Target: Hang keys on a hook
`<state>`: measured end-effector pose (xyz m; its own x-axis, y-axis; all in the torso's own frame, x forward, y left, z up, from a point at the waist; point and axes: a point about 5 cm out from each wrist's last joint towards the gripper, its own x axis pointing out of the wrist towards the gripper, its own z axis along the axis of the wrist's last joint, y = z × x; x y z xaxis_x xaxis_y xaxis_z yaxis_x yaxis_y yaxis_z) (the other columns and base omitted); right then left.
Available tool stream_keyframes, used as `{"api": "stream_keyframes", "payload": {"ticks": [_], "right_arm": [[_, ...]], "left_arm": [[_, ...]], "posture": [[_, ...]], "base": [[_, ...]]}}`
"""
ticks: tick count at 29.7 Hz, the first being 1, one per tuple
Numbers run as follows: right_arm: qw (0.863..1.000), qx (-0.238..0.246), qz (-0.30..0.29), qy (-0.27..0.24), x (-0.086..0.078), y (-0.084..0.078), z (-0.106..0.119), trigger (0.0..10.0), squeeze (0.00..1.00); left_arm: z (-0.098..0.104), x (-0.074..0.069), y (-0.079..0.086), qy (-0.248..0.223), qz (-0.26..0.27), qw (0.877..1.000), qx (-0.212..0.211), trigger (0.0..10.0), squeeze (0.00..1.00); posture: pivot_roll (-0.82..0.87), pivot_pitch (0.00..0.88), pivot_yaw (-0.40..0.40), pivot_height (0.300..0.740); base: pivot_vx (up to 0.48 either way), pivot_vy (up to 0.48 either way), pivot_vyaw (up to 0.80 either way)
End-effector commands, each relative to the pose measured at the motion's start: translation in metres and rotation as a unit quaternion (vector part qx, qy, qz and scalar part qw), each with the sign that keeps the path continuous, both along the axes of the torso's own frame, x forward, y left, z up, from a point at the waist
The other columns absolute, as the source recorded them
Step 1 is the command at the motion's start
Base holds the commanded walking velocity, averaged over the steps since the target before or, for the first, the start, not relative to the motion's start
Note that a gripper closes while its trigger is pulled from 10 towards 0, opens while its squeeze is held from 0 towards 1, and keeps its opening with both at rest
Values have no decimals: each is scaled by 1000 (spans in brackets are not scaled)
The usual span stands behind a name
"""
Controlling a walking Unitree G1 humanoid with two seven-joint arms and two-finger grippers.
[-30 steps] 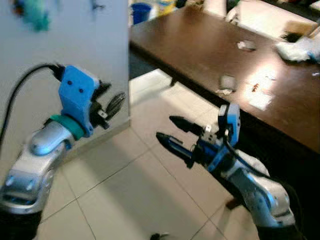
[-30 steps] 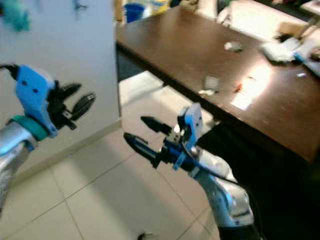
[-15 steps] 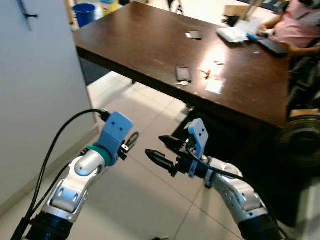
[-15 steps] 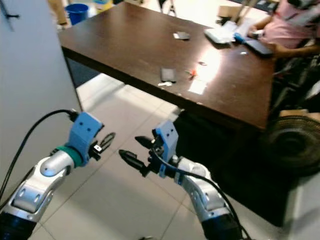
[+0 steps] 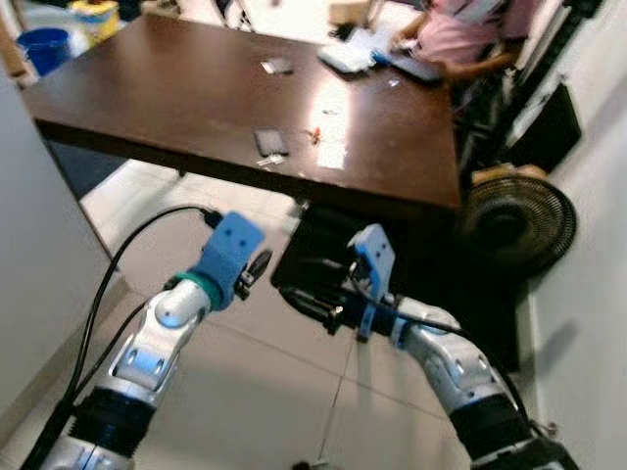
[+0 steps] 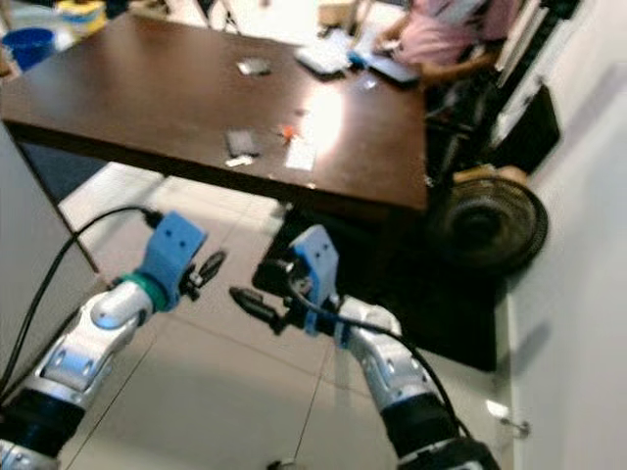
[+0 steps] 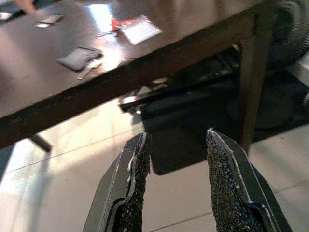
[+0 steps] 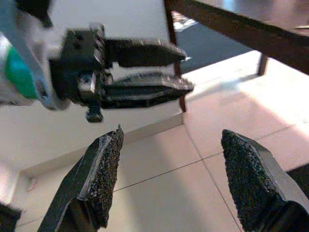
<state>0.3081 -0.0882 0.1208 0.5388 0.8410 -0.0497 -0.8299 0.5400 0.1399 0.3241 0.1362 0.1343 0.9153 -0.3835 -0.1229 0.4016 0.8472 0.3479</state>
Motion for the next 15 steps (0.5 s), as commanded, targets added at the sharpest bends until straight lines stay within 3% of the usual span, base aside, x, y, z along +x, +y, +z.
{"api": "stream_keyframes", "payload": {"ticks": [1, 10, 14, 15], "right_arm": [[1000, -4, 5, 5, 0, 1, -3, 10000, 0], [1000, -8, 2, 17, 2, -11, -6, 10000, 0], [1000, -5, 3, 16, 4, -13, -4, 10000, 0], [1000, 0, 3, 11, 4, -9, -2, 10000, 0]], "left_arm": [[-10, -2, 0, 22, -4, 1000, -5, 10000, 0], [-12, -1, -12, 39, -27, 998, -34, 10000, 0], [-14, -1, -15, 41, -36, 998, -35, 10000, 0], [-14, -2, -12, 43, -39, 998, -25, 10000, 0]], "posture": [[52, 0, 15, 740], [50, 0, -37, 740], [55, 0, -22, 740], [69, 0, 23, 740]], "base": [[0, 0, -800], [0, 0, -800], [0, 0, -800], [0, 0, -800]]}}
